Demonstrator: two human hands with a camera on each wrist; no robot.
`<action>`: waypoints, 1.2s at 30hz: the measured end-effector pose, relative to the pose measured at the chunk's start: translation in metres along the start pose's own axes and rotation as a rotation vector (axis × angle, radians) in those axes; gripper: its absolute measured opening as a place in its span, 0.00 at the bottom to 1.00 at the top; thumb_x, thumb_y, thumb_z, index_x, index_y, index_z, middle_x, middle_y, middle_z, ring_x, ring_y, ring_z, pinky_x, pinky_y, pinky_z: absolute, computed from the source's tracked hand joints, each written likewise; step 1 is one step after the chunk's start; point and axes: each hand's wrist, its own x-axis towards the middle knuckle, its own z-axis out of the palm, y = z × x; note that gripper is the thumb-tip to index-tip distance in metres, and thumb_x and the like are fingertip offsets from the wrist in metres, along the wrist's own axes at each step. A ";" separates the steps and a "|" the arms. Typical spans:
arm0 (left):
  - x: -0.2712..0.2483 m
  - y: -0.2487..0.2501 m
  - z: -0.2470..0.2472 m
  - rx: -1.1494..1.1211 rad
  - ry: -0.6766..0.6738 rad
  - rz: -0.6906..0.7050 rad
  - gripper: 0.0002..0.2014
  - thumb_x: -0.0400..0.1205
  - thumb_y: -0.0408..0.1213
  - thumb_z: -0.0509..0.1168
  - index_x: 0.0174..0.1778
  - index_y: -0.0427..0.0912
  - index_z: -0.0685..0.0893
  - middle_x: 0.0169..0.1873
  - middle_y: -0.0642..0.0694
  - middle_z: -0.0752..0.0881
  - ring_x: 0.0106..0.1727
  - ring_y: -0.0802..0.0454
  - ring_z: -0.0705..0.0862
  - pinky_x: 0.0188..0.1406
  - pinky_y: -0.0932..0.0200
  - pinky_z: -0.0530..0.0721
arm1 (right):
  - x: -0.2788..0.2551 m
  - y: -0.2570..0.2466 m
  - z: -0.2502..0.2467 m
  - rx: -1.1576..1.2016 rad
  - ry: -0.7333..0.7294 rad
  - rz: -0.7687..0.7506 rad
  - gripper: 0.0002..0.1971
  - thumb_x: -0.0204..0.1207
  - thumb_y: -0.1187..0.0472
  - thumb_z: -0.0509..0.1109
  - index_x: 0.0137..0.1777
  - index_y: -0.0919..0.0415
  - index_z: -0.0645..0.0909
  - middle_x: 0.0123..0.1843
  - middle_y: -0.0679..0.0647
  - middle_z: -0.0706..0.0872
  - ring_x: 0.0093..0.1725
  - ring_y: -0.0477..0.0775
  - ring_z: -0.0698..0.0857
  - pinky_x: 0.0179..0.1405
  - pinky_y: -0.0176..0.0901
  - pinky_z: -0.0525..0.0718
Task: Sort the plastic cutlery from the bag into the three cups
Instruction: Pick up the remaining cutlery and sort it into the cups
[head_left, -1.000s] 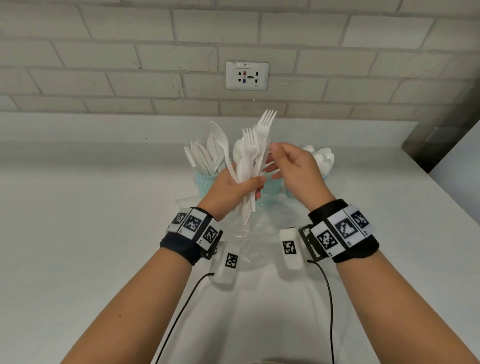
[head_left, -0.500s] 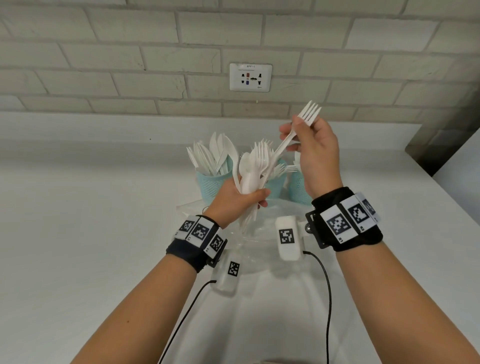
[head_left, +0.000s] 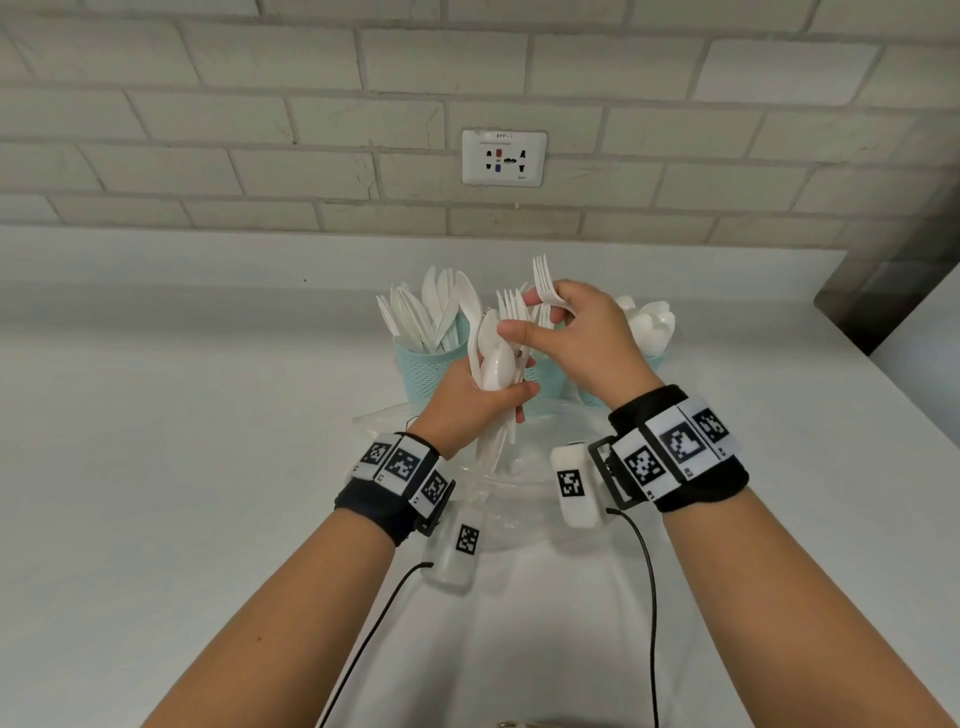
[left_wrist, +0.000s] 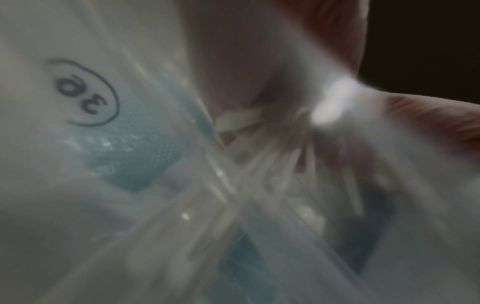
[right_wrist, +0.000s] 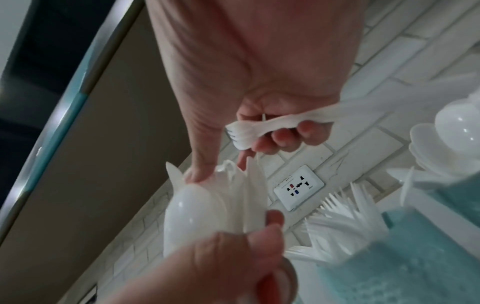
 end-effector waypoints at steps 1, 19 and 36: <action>-0.001 -0.001 0.000 0.002 0.000 -0.002 0.11 0.75 0.30 0.73 0.51 0.41 0.82 0.37 0.49 0.85 0.28 0.52 0.83 0.33 0.63 0.83 | 0.001 0.000 -0.001 -0.014 -0.013 0.016 0.17 0.65 0.48 0.79 0.51 0.52 0.83 0.38 0.38 0.73 0.39 0.39 0.74 0.46 0.39 0.74; -0.006 -0.006 -0.008 -0.063 -0.011 -0.067 0.13 0.72 0.36 0.77 0.49 0.37 0.83 0.29 0.43 0.83 0.31 0.48 0.81 0.37 0.55 0.82 | -0.003 0.003 -0.009 0.409 -0.017 0.090 0.07 0.75 0.57 0.73 0.50 0.55 0.80 0.40 0.43 0.86 0.37 0.35 0.84 0.42 0.35 0.82; -0.010 -0.011 -0.008 0.010 0.030 -0.080 0.08 0.73 0.35 0.76 0.39 0.46 0.82 0.23 0.45 0.81 0.24 0.54 0.78 0.31 0.61 0.78 | 0.006 0.003 -0.020 0.660 0.235 0.136 0.07 0.80 0.66 0.65 0.45 0.52 0.77 0.40 0.49 0.81 0.40 0.44 0.80 0.40 0.34 0.77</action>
